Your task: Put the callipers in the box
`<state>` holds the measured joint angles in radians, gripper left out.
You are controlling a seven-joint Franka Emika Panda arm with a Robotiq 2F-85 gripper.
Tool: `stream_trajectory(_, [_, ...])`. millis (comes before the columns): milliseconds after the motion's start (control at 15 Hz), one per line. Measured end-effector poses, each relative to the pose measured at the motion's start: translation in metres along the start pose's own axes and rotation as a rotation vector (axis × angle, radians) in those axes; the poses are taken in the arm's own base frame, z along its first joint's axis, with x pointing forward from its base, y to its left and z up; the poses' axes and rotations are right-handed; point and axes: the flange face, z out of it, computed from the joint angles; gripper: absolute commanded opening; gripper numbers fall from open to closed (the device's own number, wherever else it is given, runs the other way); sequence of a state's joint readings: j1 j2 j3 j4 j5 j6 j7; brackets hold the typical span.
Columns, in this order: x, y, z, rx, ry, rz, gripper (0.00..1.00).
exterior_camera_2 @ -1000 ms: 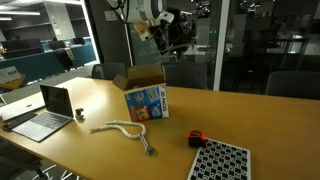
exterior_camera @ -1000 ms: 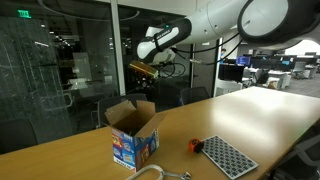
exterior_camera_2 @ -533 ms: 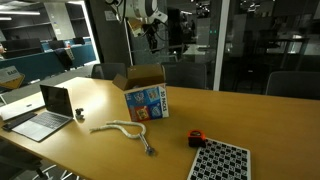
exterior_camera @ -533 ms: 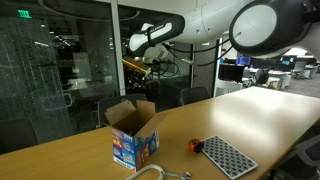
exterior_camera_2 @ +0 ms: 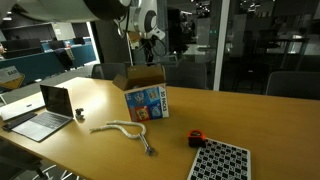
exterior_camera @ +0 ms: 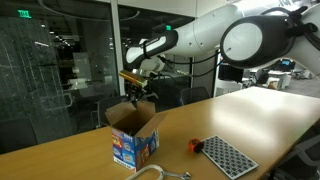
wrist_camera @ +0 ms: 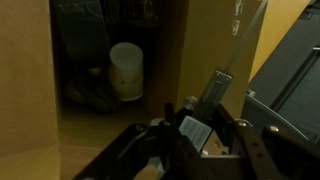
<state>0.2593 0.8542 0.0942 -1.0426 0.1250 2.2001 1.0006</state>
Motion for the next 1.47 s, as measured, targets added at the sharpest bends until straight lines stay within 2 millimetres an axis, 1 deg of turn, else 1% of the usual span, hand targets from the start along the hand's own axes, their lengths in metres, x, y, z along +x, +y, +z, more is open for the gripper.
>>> stream_trajectory(267, [0.001,0.009,0.023,-0.014,-0.035,0.025,0.17])
stream_trajectory(467, [-0.002,0.008,0.026,-0.007,-0.053,0.036,0.17])
stream_trajectory(600, [-0.007,0.006,0.028,-0.003,-0.069,0.040,0.17])
stream_trajectory(800, [-0.020,0.001,0.034,-0.002,-0.097,0.049,0.17])
stream_trajectory(1000, [-0.038,-0.006,0.040,-0.009,-0.110,0.065,0.17])
stream_trajectory(1267, [-0.065,-0.023,0.036,-0.008,-0.119,0.077,0.17])
stream_trajectory(1467, [-0.078,-0.035,0.028,-0.005,-0.113,0.088,0.17])
